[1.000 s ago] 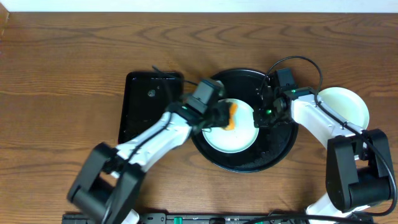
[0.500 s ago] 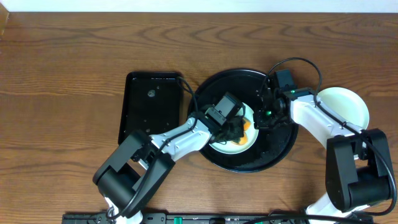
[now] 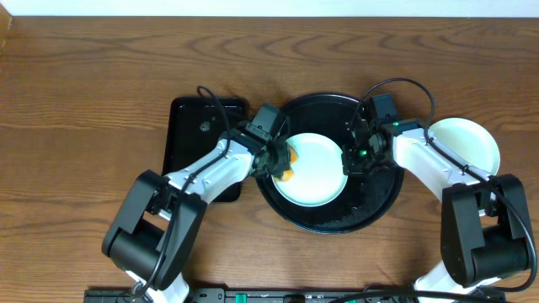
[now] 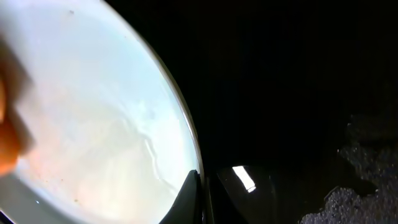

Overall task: Clean dirty plates on tray and stack at the side
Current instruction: 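Scrub the remaining pale green plate with the sponge in left gripper, then lower the sponge into the black rectangular tray and release it with left gripper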

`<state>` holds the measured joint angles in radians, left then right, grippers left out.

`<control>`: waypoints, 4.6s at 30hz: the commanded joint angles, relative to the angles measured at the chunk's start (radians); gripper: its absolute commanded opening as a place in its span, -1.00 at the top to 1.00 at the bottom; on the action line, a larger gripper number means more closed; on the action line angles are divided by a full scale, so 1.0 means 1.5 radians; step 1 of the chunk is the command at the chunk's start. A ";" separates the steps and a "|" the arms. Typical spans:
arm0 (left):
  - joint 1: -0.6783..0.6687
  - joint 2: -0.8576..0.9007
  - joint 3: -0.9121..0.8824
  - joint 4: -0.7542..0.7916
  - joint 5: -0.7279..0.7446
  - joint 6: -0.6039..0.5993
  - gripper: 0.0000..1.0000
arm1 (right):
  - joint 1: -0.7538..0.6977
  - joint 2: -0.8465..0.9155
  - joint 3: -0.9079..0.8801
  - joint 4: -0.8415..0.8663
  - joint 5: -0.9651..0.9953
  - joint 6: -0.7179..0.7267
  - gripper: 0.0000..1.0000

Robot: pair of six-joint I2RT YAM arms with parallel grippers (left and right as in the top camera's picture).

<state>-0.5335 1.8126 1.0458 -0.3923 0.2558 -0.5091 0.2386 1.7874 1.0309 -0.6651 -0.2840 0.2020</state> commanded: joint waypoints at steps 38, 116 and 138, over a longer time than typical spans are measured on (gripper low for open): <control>0.356 -0.054 -0.005 -0.091 0.133 0.258 0.86 | 0.004 -0.280 0.052 0.022 0.295 -0.191 0.98; 0.288 -0.010 0.010 -0.016 -0.030 0.284 0.57 | 0.003 -0.236 0.051 -0.025 0.156 -0.100 0.87; 0.282 -0.058 -0.045 -0.146 -0.009 0.221 0.07 | 0.003 -0.236 0.051 -0.026 0.156 -0.097 0.88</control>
<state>-0.1066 1.7092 1.0050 -0.6167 0.2337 -0.1707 0.2386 1.4281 1.0985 -0.7025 -0.0498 0.0414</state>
